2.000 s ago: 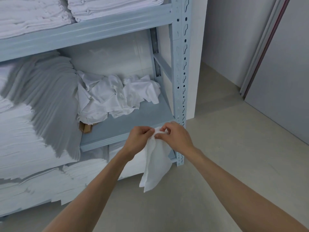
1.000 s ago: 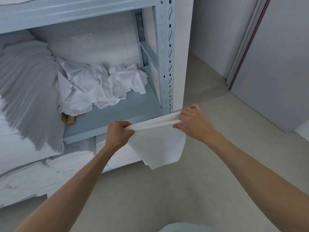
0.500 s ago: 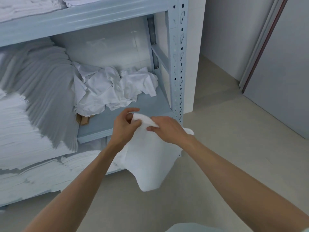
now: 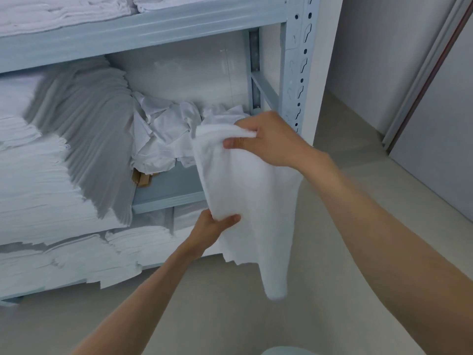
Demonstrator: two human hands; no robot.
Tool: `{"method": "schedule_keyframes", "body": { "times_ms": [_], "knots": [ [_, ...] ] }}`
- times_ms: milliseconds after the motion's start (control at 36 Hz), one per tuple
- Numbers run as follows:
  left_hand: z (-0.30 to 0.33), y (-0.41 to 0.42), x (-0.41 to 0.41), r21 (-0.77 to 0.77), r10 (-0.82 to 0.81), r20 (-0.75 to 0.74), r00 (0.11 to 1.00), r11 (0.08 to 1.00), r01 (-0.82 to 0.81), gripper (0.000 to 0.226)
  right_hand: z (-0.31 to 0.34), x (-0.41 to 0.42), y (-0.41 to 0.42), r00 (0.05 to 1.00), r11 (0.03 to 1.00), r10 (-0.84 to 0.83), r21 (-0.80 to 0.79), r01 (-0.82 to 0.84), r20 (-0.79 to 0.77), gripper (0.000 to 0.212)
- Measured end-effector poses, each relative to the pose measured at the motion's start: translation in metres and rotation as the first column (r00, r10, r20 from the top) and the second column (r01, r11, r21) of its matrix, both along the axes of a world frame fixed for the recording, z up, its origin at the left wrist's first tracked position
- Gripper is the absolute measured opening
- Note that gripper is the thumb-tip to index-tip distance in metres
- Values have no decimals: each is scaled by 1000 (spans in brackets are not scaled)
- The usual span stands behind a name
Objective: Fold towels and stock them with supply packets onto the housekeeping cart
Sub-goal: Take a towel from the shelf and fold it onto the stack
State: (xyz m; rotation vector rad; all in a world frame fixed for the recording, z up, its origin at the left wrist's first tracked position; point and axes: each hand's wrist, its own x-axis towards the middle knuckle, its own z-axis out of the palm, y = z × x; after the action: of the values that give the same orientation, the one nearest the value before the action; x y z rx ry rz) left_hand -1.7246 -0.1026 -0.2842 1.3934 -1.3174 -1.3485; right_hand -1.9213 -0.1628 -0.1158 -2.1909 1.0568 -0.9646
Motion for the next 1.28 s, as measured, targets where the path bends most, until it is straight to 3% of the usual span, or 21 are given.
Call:
{"method": "schedule_keyframes", "body": {
  "times_ms": [111, 222, 333, 444, 556, 611, 694, 750, 861, 917, 972, 1028, 1111, 1194, 1278],
  "knots": [
    [14, -5, -13, 48, -72, -87, 994, 996, 76, 29, -1, -26, -23, 979, 978, -205, -32, 205, 8, 53],
    [32, -12, -33, 43, -147, -117, 982, 987, 153, 26, -43, -50, -46, 854, 864, -502, -125, 488, -133, 34],
    [42, -24, -54, 26, -177, -68, 982, 983, 179, 25, -112, -66, -46, 754, 769, -542, 144, 623, -371, 51],
    [33, -36, -65, 77, -117, -48, 992, 990, 120, 34, -177, -80, -15, 794, 580, -406, 544, 607, -453, 63],
    [14, -40, -65, 173, -87, -41, 995, 981, 92, 34, -213, -85, 21, 902, 207, -307, 904, 373, -302, 68],
    [5, -40, -65, 209, -67, -39, 997, 975, 74, 33, -225, -90, 32, 917, 89, -310, 953, 289, -249, 68],
    [-5, -41, -62, 250, -22, -65, 998, 968, 37, 24, -236, -98, 38, 907, 25, -343, 963, 267, -243, 69],
    [-6, -43, -59, 269, -7, -85, 996, 963, 29, 21, -240, -105, 37, 898, 12, -404, 981, 194, -172, 65],
    [-7, -49, -49, 290, 53, -127, 990, 957, -14, 36, -233, -118, 30, 875, 17, -483, 998, 56, -41, 54],
    [-8, -52, -43, 294, 92, -159, 983, 955, -42, 32, -230, -123, 27, 858, 5, -511, 998, -60, 54, 60],
    [-9, -54, -38, 295, 123, -190, 974, 953, -63, 29, -230, -127, 26, 832, 51, -518, 978, -203, 200, 65],
    [-11, -56, -33, 301, 157, -212, 965, 949, -88, 28, -230, -127, 23, 777, 170, -547, 950, -261, 311, 65],
    [-13, -60, -26, 299, 198, -167, 966, 944, -142, 32, -221, -119, 15, 653, 352, -693, 934, -63, 305, 51],
    [-14, -64, -23, 308, 236, -93, 967, 931, -197, 39, -208, -110, 5, 683, 478, -720, 803, 357, 125, 35],
    [-15, -70, -26, 321, 303, -66, 951, 909, -267, 38, -197, -107, -7, 664, 532, -748, 587, 611, -14, 48]
  ]
}}
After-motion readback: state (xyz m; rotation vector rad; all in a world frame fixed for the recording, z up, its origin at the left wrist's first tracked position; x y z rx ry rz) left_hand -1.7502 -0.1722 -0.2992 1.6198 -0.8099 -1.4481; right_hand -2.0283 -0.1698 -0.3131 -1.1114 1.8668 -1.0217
